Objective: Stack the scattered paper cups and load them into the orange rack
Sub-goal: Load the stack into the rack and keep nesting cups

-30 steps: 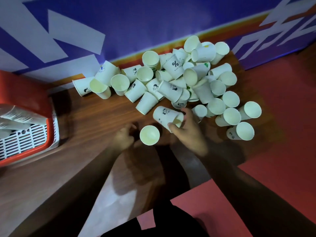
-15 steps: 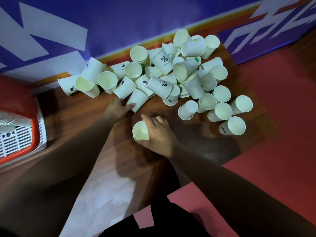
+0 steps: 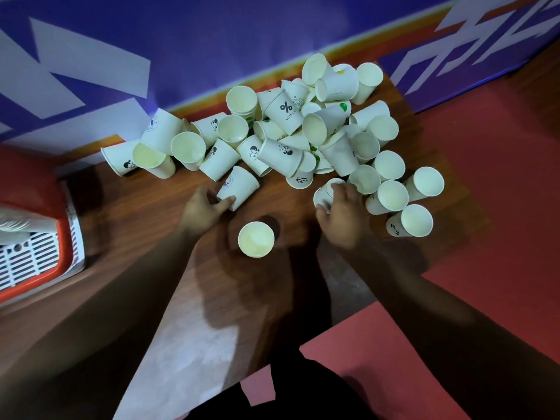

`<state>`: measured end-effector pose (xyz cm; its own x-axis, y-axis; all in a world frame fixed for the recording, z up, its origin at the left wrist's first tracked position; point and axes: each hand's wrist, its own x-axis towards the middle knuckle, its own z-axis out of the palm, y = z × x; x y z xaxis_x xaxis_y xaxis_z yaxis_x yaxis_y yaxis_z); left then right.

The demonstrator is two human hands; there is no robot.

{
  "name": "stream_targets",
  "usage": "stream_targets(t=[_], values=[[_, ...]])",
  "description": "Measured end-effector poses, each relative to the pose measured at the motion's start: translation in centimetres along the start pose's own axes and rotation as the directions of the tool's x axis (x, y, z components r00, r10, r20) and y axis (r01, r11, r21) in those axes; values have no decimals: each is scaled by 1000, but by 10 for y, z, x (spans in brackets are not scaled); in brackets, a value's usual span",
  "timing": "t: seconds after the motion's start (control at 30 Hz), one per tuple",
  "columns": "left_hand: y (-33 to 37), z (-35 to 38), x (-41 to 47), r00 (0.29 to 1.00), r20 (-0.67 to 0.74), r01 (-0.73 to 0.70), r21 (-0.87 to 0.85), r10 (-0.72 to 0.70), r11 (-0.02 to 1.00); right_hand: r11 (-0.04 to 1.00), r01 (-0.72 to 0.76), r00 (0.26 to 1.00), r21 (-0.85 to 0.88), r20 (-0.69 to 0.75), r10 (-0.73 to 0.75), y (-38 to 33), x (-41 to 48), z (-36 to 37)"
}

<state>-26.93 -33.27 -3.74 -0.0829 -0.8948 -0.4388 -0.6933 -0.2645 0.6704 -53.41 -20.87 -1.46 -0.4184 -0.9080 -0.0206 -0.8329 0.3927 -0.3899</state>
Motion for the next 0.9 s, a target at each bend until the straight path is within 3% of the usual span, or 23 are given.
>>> stream_targets(t=[0.07, 0.1, 0.2, 0.3, 0.43, 0.6, 0.7, 0.8, 0.9], values=[[-2, -6, -15, 1000, 1, 3, -142, -3, 990, 997, 7, 1000, -83, 5, -7, 8, 6, -1], [-4, -9, -22, 1000, 22, 9, -293, -3, 956, 994, 12, 1000, -111, 2, -12, 9, 8, 1], [-4, -22, -47, 997, 82, 44, -616, 9, 786, 979, 32, 999, -201, 31, -27, 9, 11, 5], [5, -32, -72, 994, 99, 34, -702, 51, 711, 974, 39, 994, -225, 104, -16, 8, 15, 9], [6, -42, -93, 992, 88, -3, -697, 89, 717, 971, 126, 987, -201, 120, -103, 11, 13, 9], [10, -37, -113, 992, 118, 70, -792, 40, 606, 961, 233, 971, 151, -94, -221, 1, -1, -12], [14, -32, -124, 989, 148, 135, -908, 2, 396, 881, 136, 991, 453, -62, -121, -18, -10, -29], [19, -27, -133, 986, 156, 166, -954, -61, 248, 705, -98, 994, 703, 102, 37, -40, -21, -45], [21, -24, -141, 980, 179, 195, -953, -87, 232, 425, -244, 969, 872, 208, 130, -58, -34, -56]])
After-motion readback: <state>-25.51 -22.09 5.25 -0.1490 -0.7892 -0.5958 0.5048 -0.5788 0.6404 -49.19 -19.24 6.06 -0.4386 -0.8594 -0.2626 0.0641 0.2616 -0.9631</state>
